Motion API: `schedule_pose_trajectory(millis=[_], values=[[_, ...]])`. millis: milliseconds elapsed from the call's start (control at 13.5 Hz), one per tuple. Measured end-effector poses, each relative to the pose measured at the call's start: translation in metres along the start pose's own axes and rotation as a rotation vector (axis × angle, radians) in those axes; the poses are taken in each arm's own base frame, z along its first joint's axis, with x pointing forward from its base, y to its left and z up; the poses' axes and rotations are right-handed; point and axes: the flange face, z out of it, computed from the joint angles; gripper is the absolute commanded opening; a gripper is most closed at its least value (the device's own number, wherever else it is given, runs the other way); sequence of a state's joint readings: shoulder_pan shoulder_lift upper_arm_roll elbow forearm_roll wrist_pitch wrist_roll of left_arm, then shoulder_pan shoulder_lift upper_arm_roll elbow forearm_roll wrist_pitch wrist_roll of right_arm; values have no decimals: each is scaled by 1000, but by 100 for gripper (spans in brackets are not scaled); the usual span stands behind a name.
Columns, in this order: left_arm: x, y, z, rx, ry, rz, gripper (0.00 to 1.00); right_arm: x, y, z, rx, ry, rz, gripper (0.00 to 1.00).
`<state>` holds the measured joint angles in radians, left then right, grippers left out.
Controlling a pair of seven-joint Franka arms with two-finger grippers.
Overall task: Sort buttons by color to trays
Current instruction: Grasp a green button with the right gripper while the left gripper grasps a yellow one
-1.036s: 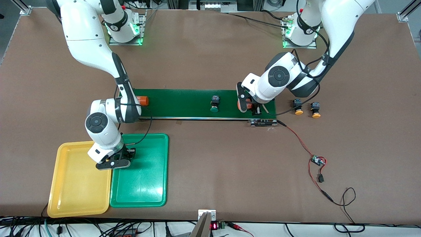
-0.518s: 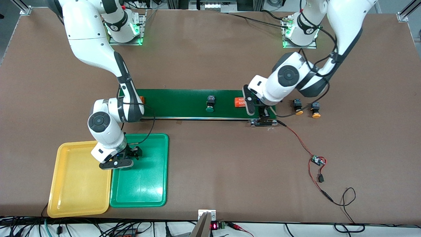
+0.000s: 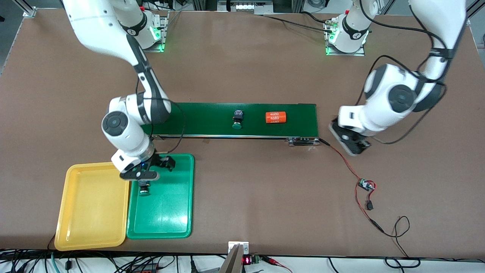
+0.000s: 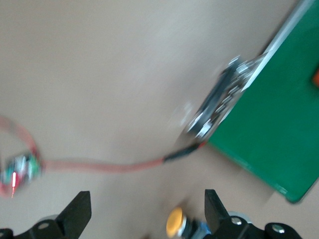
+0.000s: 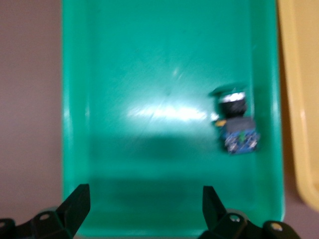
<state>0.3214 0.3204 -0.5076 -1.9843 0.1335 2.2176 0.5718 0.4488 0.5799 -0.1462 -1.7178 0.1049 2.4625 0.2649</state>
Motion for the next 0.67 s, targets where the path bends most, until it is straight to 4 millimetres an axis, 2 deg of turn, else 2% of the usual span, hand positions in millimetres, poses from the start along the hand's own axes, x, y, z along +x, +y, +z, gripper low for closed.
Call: schedule_pose_trajectory(millis=[148,222,444,518,666], values=[[-37,-26,15,-41,-93,-192,100,-27,-27,-23,24,-75,25,100],[-51,-28,26,-64,-141,-268,100,-40,-41,-36,31,-112,47,100],[-75,-9,65,-125,-237,-447,100,-76,-90,-73,51,-182,96,100],[-79,-1,75,-138,-252,-522,100,-88,-106,-77,58,-194,101,100],[-86,12,96,-135,-249,-643,100,-112,-133,-72,67,-216,94,100]])
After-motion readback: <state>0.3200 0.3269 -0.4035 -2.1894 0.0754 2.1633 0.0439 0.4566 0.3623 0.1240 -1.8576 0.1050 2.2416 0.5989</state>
